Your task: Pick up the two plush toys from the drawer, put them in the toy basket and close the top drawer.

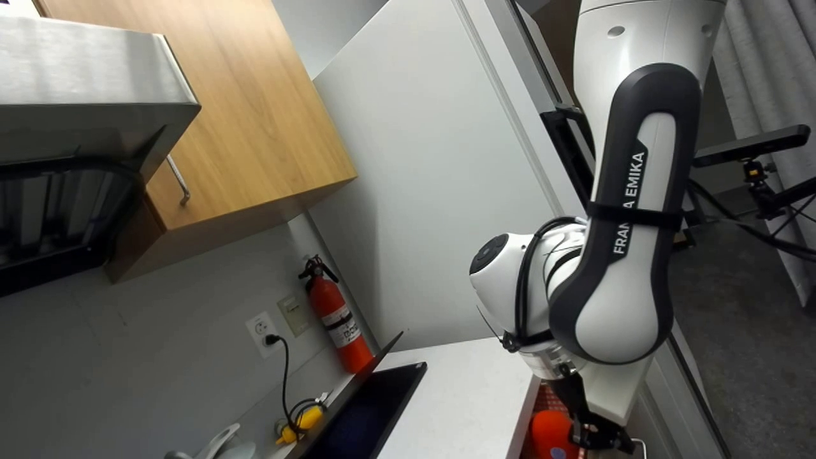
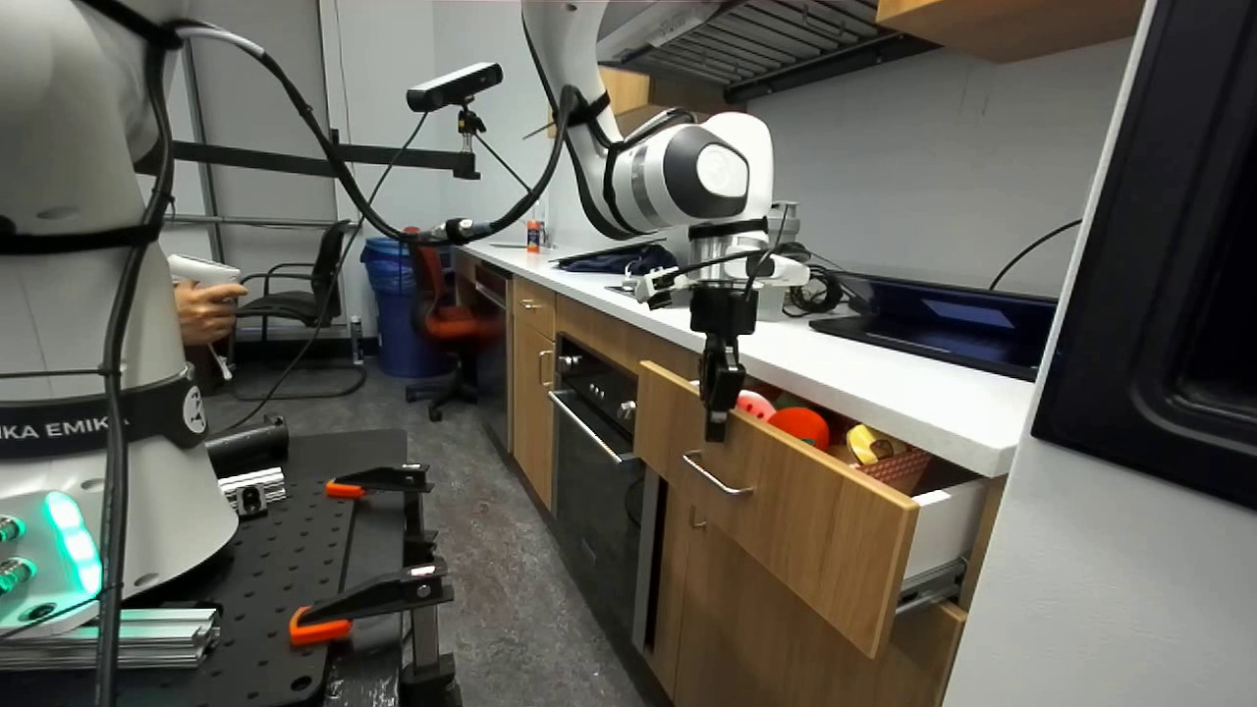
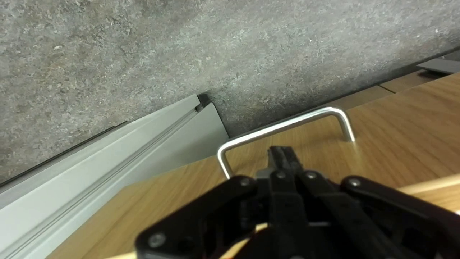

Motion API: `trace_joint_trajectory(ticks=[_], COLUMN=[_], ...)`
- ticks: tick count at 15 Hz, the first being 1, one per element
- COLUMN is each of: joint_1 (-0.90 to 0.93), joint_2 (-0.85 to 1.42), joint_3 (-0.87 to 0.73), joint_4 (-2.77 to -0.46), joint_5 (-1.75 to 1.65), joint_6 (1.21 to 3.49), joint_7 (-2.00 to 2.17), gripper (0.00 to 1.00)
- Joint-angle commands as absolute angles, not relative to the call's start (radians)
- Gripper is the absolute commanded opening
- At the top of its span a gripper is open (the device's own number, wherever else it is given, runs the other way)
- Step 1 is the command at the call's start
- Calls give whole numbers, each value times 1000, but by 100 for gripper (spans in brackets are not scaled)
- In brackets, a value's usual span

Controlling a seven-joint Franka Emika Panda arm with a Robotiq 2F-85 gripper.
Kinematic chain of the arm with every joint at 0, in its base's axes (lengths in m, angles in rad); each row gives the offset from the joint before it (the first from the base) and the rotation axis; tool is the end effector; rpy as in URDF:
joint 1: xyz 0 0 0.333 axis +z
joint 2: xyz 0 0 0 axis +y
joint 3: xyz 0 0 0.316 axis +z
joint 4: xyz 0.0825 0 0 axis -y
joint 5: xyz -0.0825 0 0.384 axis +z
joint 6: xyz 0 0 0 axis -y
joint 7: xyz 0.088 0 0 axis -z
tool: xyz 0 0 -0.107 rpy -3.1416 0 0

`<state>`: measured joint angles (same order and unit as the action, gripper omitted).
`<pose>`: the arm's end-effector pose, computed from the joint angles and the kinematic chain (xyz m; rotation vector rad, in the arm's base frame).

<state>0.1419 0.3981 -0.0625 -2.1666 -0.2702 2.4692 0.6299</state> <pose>0.5528 0.0441 0.2009 2.8980 -0.4777 -0.0398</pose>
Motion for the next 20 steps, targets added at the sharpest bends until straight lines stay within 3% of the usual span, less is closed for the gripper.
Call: trace_joint_trajectory(ticks=[1,20], joint_1=[170,280], joint_2=[479,277], joint_3=[-86,-155], joint_4=[-2076,-2362], joint_5=[-262,-699], joint_6=[2505,2574], joint_7=[669,1144], gripper=[0,0])
